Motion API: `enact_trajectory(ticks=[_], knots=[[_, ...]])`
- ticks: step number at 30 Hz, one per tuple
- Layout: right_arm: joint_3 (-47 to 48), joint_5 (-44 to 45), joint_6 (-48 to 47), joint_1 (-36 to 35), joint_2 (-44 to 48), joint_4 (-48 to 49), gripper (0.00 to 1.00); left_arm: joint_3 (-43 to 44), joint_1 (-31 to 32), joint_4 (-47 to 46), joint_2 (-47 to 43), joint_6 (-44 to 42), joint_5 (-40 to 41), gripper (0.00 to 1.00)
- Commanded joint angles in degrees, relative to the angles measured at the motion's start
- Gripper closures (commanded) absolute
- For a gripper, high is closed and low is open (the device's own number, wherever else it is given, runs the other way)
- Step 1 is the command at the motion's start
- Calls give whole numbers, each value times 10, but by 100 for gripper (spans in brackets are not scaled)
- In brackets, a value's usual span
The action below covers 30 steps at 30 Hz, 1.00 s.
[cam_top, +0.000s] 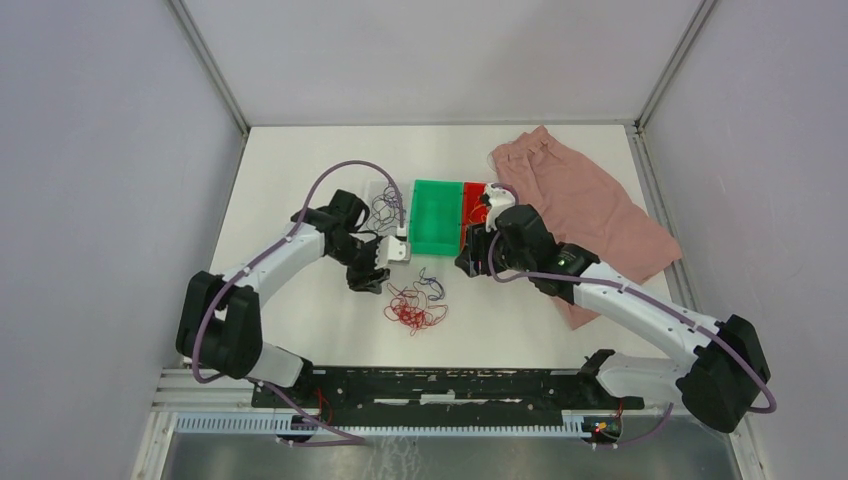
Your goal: Untangle the cables
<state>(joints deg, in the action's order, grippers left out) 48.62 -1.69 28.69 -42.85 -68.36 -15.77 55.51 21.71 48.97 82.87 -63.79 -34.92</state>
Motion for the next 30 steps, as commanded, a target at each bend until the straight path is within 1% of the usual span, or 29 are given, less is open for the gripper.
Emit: enact_trajectory(ticks=[1,6,9,11,12,14,15,16,17,18,19,23,27,30], knots=[[-2,-32,37,0,22,-13,43,-7,21,-23,21,-108,-11,44],[-2,-34,54,0,27,-33,44,-9,53,-23,49,-151,4,44],[8,-32,52,0,22,-47,47,-10,68,-31,58,-158,12,48],[12,-27,51,0,20,-48,48,-9,72,-33,63,-158,13,52],[12,-24,53,0,20,-45,49,-10,73,-34,65,-158,14,56],[10,-22,61,0,20,-33,50,-8,74,-35,67,-157,23,67],[8,-21,65,-1,20,-25,51,-6,73,-35,64,-154,29,75],[5,-19,72,0,20,-12,52,-3,74,-34,59,-147,35,86],[0,-21,78,-1,19,1,52,1,74,-28,49,-143,40,92],[-3,-25,85,0,17,14,52,6,74,-16,38,-143,43,95],[-6,-30,88,0,14,30,51,10,74,0,19,-143,45,97],[-10,-60,86,-3,-6,99,46,46,74,89,-41,-141,36,97],[-4,-81,52,-23,-24,173,40,112,73,164,-76,-92,-3,97],[4,-100,30,-39,-34,218,37,139,73,179,-101,-42,-32,97]])
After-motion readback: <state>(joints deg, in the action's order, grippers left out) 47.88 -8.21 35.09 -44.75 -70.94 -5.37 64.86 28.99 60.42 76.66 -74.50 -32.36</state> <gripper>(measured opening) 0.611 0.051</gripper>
